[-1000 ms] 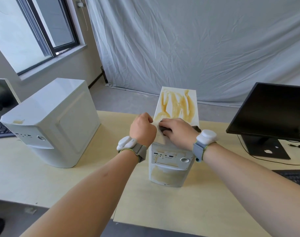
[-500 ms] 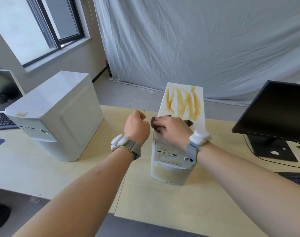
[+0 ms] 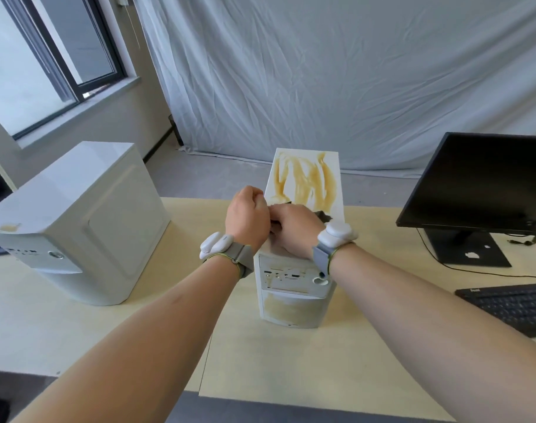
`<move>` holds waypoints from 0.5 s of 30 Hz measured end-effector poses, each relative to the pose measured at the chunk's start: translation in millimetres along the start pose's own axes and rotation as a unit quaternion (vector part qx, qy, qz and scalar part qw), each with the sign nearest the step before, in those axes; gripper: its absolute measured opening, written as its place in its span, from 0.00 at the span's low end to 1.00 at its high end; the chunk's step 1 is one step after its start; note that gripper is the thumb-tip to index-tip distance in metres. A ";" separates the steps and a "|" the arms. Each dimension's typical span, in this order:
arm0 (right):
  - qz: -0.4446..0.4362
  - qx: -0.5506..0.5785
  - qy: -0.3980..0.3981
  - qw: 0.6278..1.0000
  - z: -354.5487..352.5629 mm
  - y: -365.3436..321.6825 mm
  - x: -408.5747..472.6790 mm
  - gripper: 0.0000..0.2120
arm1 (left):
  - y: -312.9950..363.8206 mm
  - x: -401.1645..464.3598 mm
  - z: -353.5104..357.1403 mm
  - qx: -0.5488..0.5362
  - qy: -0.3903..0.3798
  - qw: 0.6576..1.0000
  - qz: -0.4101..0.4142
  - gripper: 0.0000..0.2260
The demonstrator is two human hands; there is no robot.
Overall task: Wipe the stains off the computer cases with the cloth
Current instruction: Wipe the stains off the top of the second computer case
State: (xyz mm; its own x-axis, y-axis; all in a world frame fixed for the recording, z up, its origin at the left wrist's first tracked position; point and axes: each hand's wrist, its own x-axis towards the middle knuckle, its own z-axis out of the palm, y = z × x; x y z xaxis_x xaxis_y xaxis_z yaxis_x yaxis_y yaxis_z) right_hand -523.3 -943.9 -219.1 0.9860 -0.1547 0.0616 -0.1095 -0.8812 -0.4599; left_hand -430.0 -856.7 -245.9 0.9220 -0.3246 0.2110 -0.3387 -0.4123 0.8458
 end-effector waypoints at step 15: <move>0.120 -0.024 0.033 0.992 -20.8 59.6 -46.2 0.18 | 16.0 3.1 29.0 -0.274 0.001 0.961 -0.040 0.20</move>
State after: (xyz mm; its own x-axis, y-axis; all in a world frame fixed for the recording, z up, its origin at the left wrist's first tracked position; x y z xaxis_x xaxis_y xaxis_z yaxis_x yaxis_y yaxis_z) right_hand -578.0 -998.5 -230.9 0.9206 -0.3903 0.0149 -0.3473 -0.8354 -0.4259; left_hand -437.9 -889.0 -246.0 0.9416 -0.3084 0.1356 -0.1184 0.0737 0.9902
